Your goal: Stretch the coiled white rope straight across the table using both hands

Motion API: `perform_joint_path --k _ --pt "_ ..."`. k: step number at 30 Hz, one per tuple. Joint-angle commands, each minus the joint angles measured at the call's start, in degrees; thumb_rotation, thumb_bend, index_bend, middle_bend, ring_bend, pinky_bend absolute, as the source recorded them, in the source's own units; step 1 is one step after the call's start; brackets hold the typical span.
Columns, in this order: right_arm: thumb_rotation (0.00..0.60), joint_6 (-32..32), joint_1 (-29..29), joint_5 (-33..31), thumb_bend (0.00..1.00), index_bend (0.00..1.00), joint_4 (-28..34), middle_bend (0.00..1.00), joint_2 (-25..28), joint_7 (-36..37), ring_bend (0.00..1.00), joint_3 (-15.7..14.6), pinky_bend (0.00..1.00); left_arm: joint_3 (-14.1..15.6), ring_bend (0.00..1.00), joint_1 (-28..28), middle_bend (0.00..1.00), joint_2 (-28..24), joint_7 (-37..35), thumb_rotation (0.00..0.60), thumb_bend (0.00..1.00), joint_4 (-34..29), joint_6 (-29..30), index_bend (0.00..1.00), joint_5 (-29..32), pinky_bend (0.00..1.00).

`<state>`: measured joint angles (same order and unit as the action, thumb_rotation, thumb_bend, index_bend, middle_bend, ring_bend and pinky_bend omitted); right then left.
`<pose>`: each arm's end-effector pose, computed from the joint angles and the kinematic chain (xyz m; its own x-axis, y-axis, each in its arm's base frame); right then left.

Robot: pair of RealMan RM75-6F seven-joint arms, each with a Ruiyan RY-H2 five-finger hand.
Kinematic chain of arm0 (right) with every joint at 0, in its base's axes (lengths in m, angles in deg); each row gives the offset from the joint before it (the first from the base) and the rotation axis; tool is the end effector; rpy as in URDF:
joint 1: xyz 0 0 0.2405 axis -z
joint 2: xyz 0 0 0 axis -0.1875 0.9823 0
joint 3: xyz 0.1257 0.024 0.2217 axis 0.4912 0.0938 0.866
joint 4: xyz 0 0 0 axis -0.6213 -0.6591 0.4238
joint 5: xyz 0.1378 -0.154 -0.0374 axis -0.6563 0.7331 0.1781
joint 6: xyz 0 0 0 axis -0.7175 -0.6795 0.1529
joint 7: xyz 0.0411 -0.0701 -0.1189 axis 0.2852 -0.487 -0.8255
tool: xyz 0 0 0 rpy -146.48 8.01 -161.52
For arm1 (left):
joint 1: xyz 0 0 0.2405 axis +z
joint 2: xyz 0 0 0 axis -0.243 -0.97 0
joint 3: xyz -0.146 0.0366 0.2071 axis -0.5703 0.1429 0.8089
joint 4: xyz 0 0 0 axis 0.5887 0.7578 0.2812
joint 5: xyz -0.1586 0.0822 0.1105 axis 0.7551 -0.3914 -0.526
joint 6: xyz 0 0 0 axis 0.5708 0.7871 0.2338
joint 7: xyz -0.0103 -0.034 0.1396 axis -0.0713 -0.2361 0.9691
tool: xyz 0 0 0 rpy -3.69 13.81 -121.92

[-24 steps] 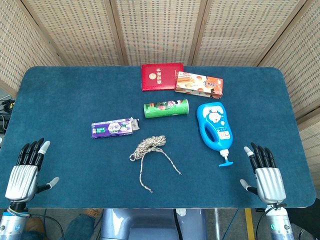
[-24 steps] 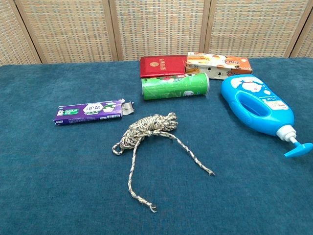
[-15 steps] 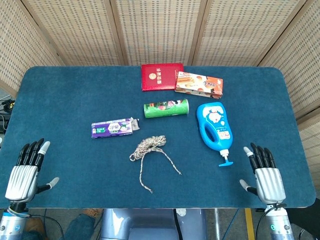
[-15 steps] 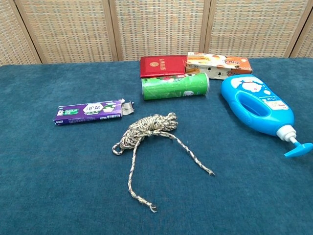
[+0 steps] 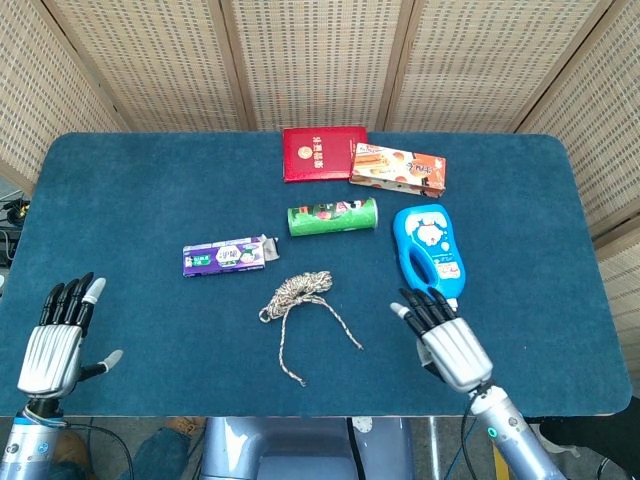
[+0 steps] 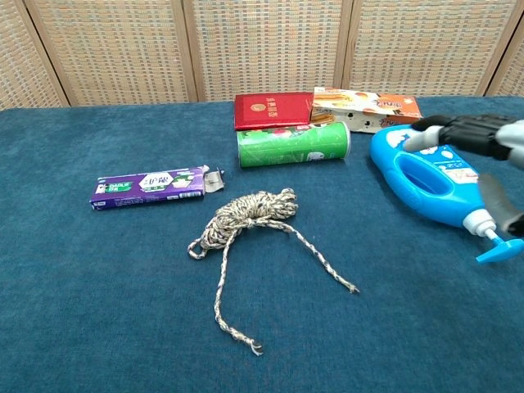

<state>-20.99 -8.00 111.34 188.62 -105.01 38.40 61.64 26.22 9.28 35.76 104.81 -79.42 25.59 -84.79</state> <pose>-0.1765 -0.2171 0.0497 0.4756 -0.1200 0.8715 -0.7905 -0.4930 0.3634 -0.2496 0.1738 0.1110 0.3945 -0.0220 0.9186 0.9169 -0.0566 -0.3951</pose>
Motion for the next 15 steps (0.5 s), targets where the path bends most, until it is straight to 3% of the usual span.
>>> perform_joint_path --k 1,6,15 --pt "0.600 7.01 -5.32 -1.01 0.93 0.13 1.56 0.00 -2.33 -3.61 0.00 1.08 0.00 0.03 0.00 -0.08 0.00 0.26 0.48 0.600 0.00 -0.01 -0.19 0.00 0.19 0.00" --pt "0.600 16.67 -11.56 -5.41 0.94 0.14 1.44 0.00 -4.94 -9.69 0.00 2.29 0.00 -0.22 0.00 -0.27 0.00 0.67 1.17 0.600 0.00 0.03 -0.49 0.00 0.85 0.00" --pt "0.600 22.35 -17.73 -12.33 0.94 0.19 -4.20 0.00 -11.19 -16.91 0.00 4.07 0.00 -0.28 0.00 -0.76 0.00 0.99 1.93 0.600 0.00 0.12 -1.51 0.00 1.74 0.00"
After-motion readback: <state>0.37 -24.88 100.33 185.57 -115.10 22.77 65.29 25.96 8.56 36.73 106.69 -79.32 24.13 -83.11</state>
